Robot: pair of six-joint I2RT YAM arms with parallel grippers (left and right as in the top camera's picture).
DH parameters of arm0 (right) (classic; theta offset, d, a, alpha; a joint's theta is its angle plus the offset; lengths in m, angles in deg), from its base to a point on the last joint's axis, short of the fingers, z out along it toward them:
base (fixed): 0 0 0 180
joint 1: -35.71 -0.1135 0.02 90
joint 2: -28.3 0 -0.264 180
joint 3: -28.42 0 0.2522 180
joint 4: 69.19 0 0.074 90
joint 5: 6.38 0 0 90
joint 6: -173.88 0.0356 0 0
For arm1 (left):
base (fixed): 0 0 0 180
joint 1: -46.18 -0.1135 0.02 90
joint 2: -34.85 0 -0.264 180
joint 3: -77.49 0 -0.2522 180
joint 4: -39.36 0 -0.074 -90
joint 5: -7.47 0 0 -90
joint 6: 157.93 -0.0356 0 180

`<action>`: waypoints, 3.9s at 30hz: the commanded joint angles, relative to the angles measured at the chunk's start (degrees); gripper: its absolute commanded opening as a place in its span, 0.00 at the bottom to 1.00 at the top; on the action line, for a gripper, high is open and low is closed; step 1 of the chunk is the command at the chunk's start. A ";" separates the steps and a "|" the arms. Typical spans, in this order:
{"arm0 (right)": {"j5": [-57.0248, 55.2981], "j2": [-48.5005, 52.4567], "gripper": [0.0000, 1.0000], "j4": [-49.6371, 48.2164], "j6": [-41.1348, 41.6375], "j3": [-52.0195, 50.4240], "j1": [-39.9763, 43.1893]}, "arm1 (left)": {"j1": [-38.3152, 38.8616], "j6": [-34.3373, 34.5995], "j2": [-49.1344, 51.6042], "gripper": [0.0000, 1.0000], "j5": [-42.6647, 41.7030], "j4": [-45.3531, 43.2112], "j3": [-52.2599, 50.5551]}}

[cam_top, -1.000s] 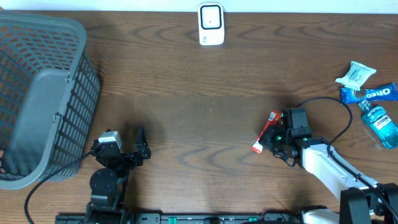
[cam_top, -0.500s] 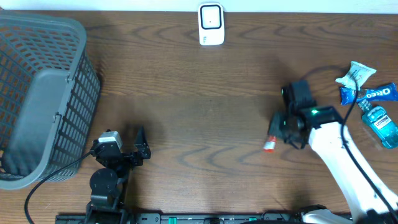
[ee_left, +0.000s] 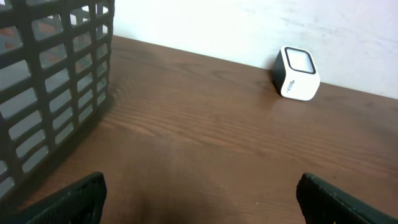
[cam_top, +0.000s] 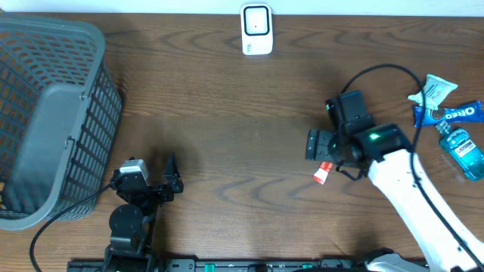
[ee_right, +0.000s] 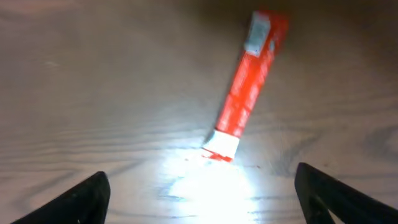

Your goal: Scan the item barcode

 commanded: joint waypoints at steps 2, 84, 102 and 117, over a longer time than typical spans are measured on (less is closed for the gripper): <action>-0.44 4.59 0.90 -7.78 4.15 -8.90 0.70 | -0.17 0.28 -0.09 0.98 0.35 0.83 -1.81; 28.96 5.95 0.02 -21.24 -18.49 -1.16 -0.15 | -0.17 0.28 -0.09 0.98 0.35 0.83 -1.81; 12.92 9.40 0.02 -14.75 -0.31 -1.18 -5.53 | -0.17 0.28 -0.09 0.98 0.35 0.83 -1.81; 12.66 9.99 0.99 -8.22 -9.46 9.84 -9.73 | -0.17 0.28 -0.09 0.98 0.35 0.83 -1.81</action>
